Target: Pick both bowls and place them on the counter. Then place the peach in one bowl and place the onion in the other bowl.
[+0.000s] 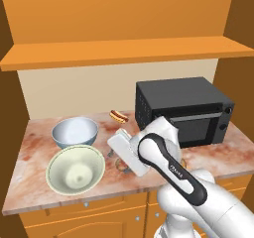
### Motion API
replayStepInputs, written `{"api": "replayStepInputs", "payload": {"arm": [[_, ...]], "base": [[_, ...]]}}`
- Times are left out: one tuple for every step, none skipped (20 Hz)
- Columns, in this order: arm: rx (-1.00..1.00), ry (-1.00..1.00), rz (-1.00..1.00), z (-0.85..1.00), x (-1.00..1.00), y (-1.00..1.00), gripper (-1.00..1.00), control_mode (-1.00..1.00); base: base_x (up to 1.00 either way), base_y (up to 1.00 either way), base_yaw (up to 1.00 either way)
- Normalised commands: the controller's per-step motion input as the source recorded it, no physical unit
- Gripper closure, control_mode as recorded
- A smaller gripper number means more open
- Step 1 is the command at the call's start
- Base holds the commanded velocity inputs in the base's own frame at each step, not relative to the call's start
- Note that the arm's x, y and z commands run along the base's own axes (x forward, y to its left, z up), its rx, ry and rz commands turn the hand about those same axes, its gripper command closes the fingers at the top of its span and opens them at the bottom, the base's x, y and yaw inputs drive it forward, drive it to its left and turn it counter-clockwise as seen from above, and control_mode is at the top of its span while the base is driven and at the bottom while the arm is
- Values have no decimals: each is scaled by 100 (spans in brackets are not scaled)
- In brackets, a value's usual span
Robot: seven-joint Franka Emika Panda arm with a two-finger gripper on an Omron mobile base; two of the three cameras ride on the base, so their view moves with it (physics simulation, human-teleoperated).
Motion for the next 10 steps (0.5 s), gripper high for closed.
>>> {"api": "replayStepInputs", "payload": {"arm": [[-1, 0, 0, 38, -34, -55, -100, -100], [-1, 0, 0, 35, -34, -58, -100, -100], [-1, 0, 0, 33, -36, -58, -100, -100], [-1, 0, 0, 32, -35, -55, -100, -100], [-2, 0, 0, 34, -33, -54, -100, -100], [-4, 0, 0, 33, -27, -49, -100, -100], [-7, 0, 0, 37, -22, -48, -100, -100], [-9, 0, 0, 38, -17, -47, -100, -100], [-11, 0, 0, 39, -14, -45, -100, -100], [-12, 0, 0, 40, -13, -45, -100, -100]], "base": [[0, 0, 0], [0, 0, 0], [0, 0, 0], [0, 0, 0], [0, 0, 0], [0, 0, 0], [0, 0, 0], [0, 0, 0], [0, 0, 0], [0, 0, 0]]}}
